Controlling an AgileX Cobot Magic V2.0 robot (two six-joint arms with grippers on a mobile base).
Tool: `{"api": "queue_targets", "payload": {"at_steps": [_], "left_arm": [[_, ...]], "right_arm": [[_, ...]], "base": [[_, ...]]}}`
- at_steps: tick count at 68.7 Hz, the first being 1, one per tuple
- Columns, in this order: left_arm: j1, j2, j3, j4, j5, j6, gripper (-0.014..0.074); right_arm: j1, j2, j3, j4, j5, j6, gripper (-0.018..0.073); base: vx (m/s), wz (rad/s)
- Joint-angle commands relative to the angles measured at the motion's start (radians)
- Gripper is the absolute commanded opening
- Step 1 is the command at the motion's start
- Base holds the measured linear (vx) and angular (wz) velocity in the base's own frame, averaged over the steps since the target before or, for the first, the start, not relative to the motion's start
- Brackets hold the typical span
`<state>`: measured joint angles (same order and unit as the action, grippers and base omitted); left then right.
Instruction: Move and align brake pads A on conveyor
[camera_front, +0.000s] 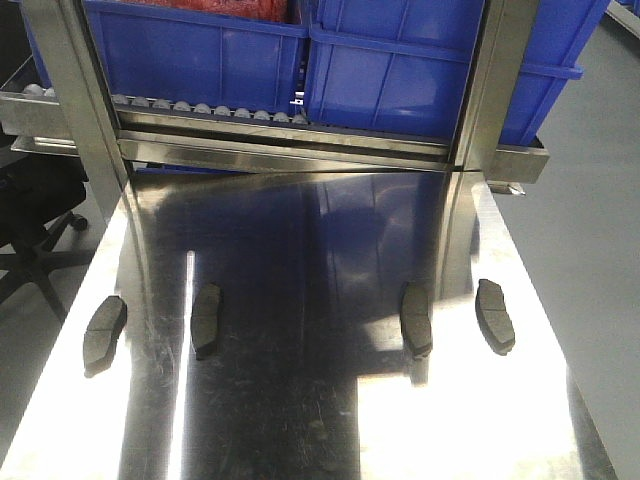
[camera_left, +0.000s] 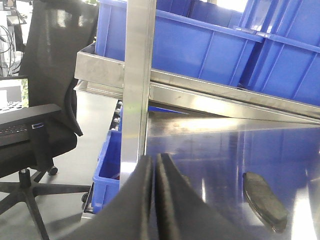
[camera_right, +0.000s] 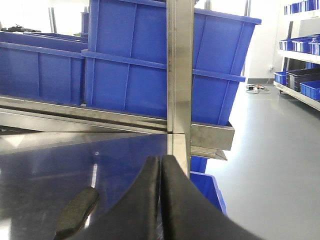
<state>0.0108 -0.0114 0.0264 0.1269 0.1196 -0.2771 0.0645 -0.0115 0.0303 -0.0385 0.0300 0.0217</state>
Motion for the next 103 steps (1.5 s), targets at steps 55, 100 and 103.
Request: {"api": "queue_targets", "payload": {"at_steps": [55, 100, 103], "left_arm": [[-0.003, 0.162, -0.282, 0.02, -0.082, -0.004, -0.0006], [-0.003, 0.585, -0.582, 0.02, 0.365, -0.004, 0.0005], [-0.003, 0.585, -0.582, 0.02, 0.35, -0.003, 0.0021]], "right_arm": [[-0.001, -0.015, 0.002, -0.007, -0.076, -0.007, -0.001], [-0.001, -0.015, 0.002, -0.007, -0.076, -0.007, -0.001], [-0.001, -0.015, 0.002, -0.007, -0.076, -0.007, -0.001]], "base": [[0.0, 0.0], [0.0, 0.0], [0.0, 0.0]]}}
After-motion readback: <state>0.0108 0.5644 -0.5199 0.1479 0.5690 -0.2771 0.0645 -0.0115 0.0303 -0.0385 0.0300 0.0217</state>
